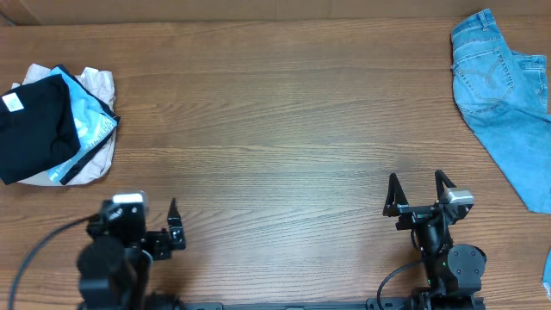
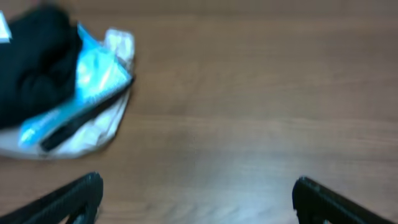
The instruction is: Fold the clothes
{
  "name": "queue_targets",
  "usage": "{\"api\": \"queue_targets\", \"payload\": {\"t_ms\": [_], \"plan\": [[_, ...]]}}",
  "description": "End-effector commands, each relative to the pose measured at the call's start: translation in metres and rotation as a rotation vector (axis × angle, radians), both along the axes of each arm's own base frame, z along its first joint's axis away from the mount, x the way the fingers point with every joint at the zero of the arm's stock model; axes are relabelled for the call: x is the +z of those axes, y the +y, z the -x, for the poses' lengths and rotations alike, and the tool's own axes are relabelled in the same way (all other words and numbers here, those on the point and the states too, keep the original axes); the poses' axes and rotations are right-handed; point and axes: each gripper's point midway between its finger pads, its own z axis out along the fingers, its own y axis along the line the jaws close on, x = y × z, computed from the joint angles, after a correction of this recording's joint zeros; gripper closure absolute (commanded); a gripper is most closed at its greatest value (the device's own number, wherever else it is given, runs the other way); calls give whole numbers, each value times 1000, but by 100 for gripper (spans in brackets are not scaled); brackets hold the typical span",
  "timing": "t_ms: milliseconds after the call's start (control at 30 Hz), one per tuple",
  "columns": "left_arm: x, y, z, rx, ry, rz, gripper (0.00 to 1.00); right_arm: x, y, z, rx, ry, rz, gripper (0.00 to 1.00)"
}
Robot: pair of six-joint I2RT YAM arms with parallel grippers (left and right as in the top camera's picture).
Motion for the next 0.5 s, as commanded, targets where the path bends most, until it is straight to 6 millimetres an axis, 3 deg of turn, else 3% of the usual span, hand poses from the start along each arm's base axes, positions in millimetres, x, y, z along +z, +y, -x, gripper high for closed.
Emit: {"api": "queue_targets", "payload": {"t_ms": [0,167,467], "plan": [[-25,-6,-7,-32,-69,13,0,-1,-1,0,-6,-6,-7,0],[-29,-9,-27,-38,-260,49,0,-1,-1,0,-6,-6,-7,0],[9,-8,-44,-44,-630,25,0,-1,-1,0,-6,-6,-7,0]]}}
